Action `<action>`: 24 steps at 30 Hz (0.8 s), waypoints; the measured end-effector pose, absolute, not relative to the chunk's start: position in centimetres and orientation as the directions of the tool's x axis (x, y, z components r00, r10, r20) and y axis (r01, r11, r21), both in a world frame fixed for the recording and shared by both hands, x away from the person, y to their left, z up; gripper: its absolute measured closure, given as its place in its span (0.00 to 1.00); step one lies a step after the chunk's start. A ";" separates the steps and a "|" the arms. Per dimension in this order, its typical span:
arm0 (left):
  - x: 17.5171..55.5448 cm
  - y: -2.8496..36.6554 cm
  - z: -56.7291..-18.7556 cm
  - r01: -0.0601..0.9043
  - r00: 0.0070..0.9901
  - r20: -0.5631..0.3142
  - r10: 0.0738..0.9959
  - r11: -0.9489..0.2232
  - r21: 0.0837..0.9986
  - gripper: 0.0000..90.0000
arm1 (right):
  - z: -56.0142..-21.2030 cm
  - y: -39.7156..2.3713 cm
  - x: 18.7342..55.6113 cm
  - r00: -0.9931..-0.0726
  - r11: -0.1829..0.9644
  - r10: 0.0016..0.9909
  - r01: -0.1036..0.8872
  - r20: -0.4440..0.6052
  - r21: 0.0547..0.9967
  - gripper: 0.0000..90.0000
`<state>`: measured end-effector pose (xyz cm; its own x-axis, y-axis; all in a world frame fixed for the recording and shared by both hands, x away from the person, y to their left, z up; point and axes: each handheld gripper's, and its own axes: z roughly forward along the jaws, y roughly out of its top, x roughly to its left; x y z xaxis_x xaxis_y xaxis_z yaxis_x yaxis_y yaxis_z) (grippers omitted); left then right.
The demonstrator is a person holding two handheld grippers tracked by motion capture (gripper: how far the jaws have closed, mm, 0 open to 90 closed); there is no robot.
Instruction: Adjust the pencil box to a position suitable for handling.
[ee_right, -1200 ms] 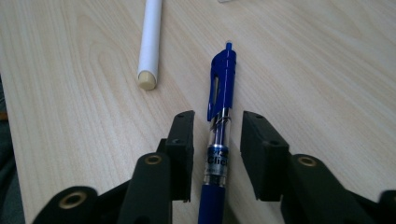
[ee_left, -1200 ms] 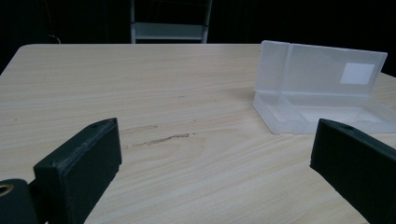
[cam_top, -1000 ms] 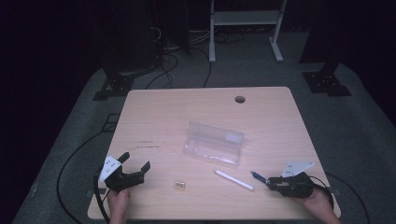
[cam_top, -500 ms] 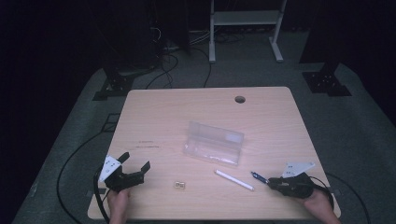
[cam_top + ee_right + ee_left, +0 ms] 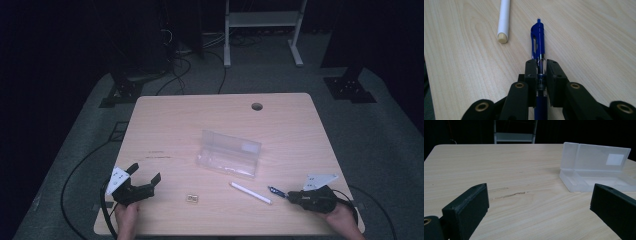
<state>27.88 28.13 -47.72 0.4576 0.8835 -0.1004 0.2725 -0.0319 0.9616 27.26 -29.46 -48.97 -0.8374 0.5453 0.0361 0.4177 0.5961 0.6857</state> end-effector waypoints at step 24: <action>27.9 28.1 -47.7 0.271 0.459 -0.096 0.883 -0.036 0.962 0.01 | -46.4 -27.9 28.5 -0.860 0.603 0.510 0.366 0.010 0.709 0.88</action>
<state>27.88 28.06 -47.75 0.4585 0.8835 -0.0961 0.2708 -0.0359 0.9620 28.47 -27.92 -46.43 -0.8602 0.5099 0.0102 0.3659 0.6030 0.7088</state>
